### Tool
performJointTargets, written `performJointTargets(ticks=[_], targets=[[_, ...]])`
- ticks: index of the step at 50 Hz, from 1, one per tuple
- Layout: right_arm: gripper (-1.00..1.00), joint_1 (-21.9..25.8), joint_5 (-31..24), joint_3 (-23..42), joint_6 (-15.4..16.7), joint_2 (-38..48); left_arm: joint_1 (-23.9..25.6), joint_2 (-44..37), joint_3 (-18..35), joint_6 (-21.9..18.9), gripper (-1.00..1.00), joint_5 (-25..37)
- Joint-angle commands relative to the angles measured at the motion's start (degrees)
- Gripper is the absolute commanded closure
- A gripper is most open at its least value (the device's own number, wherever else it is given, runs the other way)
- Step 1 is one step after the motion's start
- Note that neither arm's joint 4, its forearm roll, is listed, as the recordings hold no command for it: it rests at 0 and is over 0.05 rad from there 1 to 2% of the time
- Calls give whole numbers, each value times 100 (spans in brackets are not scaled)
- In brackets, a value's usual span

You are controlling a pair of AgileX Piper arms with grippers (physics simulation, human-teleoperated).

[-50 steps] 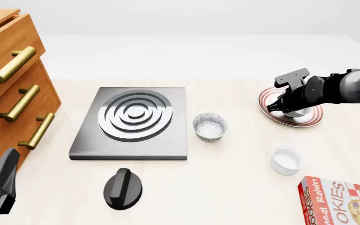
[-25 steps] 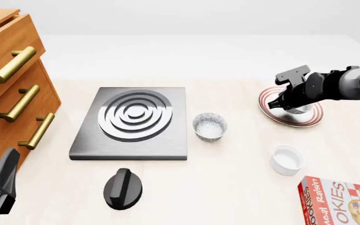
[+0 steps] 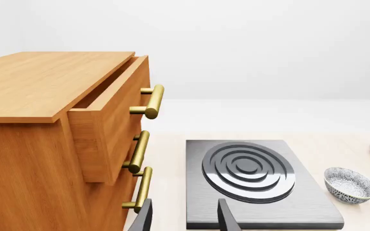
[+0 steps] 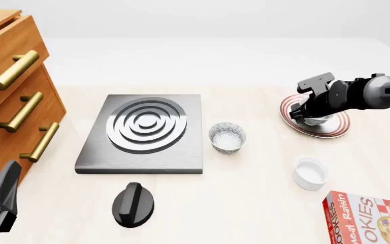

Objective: Pick the akita bowl next to the plate and place it on the plate.

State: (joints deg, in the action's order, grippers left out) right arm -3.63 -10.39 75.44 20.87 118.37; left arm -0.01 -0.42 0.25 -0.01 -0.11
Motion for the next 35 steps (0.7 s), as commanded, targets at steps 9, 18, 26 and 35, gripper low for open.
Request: performJointTargets(ticks=[9,18,26,35], targets=[[-100,-108,-154,-105,74,-606,-1,1,0,0,-100,0],[-100,41,-785,-275,151,-1982,0,0,0,1,-100,0],[-100,253,-1254,-591,208,-3395,0,0,0,0,-100,0],[-100,723,-1789,-1226,73,-5168,0,0,0,-1,-100,0]])
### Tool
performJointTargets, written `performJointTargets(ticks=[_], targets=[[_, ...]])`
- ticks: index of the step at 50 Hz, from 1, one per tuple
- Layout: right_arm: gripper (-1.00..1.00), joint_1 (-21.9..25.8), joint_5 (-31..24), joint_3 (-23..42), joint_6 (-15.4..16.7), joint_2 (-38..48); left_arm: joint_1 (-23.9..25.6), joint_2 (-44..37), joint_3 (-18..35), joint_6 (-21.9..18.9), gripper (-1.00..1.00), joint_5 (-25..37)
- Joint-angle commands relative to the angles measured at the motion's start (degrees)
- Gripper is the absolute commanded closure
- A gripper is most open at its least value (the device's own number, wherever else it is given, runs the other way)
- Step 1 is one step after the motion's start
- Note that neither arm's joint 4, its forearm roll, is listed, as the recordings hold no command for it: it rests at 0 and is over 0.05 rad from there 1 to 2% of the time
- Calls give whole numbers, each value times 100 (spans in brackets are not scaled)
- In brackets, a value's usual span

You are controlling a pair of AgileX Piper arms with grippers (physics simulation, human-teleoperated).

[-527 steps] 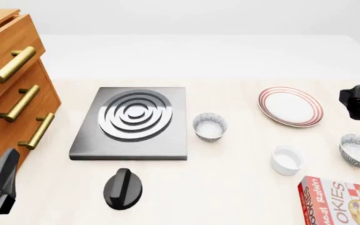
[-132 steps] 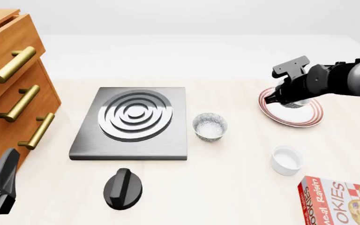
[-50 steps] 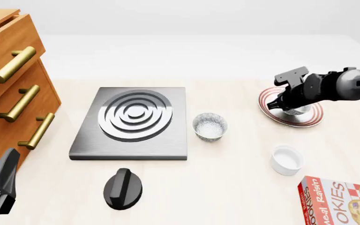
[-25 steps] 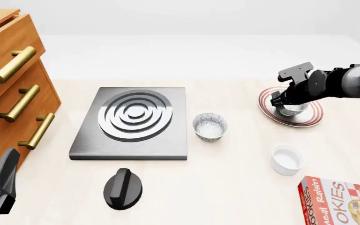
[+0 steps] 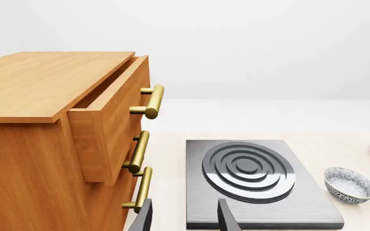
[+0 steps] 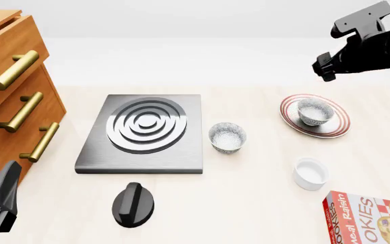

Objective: Pick the akita bowl next to the plate and place it on the plate.

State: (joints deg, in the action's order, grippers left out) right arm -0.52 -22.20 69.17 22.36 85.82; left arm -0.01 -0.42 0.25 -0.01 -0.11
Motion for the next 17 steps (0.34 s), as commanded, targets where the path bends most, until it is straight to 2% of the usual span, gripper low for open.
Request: performJointTargets(ticks=[1,2,4,5,6,7,8,10,12,14,16,17], targets=[[-100,427,-666,-668,-69,-2074,2,-2,0,0,-100,0],[-100,484,-769,-768,-113,-2304,0,0,0,-2,-100,0],[-100,456,-778,-1052,6,-2605,0,0,0,0,-100,0],[-100,603,-828,-1204,-175,-2886,0,1,0,-1,-100,0],[-100,603,-828,-1207,-175,-2889,0,1,0,-1,-100,0],[-100,626,-893,-1297,-329,-3031,0,0,0,-1,-100,0],[-100,600,-996,-1416,-228,-3303,-1,0,0,0,-100,0],[-100,657,-932,-1739,-298,-3811,0,0,0,0,-100,0],[-100,539,-931,-2015,-224,-4400,1,0,0,1,-100,0],[-100,420,-1099,-2066,-294,-4983,1,0,0,1,-100,0],[-100,153,-955,-2369,-134,-5416,0,0,0,0,-100,0],[-100,-207,-575,-2815,153,-5629,0,-1,0,1,-100,0]])
